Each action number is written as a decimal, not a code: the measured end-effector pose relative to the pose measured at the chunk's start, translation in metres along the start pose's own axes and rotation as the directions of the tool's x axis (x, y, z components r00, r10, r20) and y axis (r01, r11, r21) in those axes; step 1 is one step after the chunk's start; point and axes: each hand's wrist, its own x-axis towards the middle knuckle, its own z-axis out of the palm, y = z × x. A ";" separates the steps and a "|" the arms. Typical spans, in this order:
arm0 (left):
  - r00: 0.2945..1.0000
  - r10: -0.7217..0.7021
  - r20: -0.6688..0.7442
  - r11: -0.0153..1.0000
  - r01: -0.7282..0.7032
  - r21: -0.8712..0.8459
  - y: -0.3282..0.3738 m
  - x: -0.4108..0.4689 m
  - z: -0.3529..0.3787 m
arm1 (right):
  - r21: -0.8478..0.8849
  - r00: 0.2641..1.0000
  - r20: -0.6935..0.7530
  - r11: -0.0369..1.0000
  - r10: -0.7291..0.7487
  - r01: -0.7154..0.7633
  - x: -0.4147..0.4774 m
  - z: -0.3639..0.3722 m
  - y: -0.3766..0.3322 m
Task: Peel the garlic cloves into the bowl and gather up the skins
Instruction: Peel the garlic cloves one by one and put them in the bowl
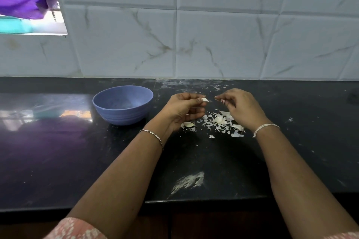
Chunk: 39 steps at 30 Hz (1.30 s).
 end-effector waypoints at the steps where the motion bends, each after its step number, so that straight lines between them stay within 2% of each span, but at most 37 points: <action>1: 1.000 0.002 -0.001 1.000 -0.002 0.014 -0.001 0.000 0.000 | -0.008 1.000 0.016 1.000 0.015 -0.015 0.000 -0.001 0.002; 7: 1.000 0.023 -0.006 0.994 -0.022 0.105 -0.004 0.001 -0.001 | 0.001 0.990 -0.021 0.990 0.139 -0.139 0.000 -0.003 -0.001; 11: 0.998 0.057 -0.020 0.988 -0.053 0.142 -0.007 0.001 0.000 | 0.029 0.996 0.013 0.996 0.086 -0.087 0.001 0.002 0.003; 13: 0.996 0.086 -0.017 0.987 -0.083 0.135 -0.008 0.002 0.001 | 0.211 0.994 0.042 0.972 0.100 -0.107 0.002 0.005 0.000; 16: 0.992 0.124 -0.006 0.984 -0.122 0.130 -0.009 0.004 0.002 | 0.574 0.972 0.186 0.787 0.144 -0.226 0.001 0.004 -0.013; 18: 0.990 0.141 0.004 0.979 -0.140 0.145 -0.010 0.004 0.003 | 0.639 0.964 0.241 0.728 0.113 -0.246 0.000 0.005 -0.016; 22: 0.982 0.189 0.018 0.952 -0.188 0.243 -0.009 0.005 0.001 | 0.663 0.953 0.275 0.692 0.128 -0.285 0.000 0.007 -0.015; 24: 0.964 0.265 0.035 0.852 -0.251 0.459 -0.004 0.006 -0.006 | 0.688 0.949 0.281 0.661 0.140 -0.301 0.000 0.007 -0.014; 25: 0.954 0.292 0.064 0.746 -0.269 0.610 -0.001 0.007 -0.012 | 0.696 0.951 0.277 0.653 0.139 -0.298 0.001 0.006 -0.014; 27: 0.953 0.277 0.122 0.463 -0.243 0.852 0.000 0.006 -0.022 | 0.691 0.955 0.271 0.665 0.124 -0.283 -0.001 0.004 -0.013; 29: 0.966 0.229 0.122 0.255 -0.181 0.950 -0.004 0.005 -0.029 | 0.683 0.948 0.302 0.670 0.105 -0.292 -0.002 0.001 -0.011; 31: 0.967 0.234 0.100 0.190 -0.147 0.971 -0.011 0.007 -0.032 | 0.666 0.929 0.360 0.674 0.087 -0.321 -0.003 -0.001 -0.011; 33: 0.955 0.280 0.097 0.193 -0.155 0.969 -0.015 0.008 -0.031 | 0.627 0.911 0.409 0.709 0.055 -0.324 -0.004 -0.004 -0.013; 35: 0.933 0.353 0.074 0.251 -0.170 0.953 -0.014 0.009 -0.030 | 0.578 0.891 0.453 0.752 0.028 -0.317 -0.002 -0.010 -0.018; 37: 0.905 0.426 0.002 0.406 -0.194 0.893 -0.011 0.008 -0.028 | 0.550 0.873 0.487 0.786 -0.028 -0.282 0.003 -0.020 -0.027; 39: 0.901 0.426 -0.081 0.567 -0.197 0.800 -0.007 0.006 -0.025 | 0.588 0.875 0.476 0.771 -0.086 -0.244 0.011 -0.035 -0.037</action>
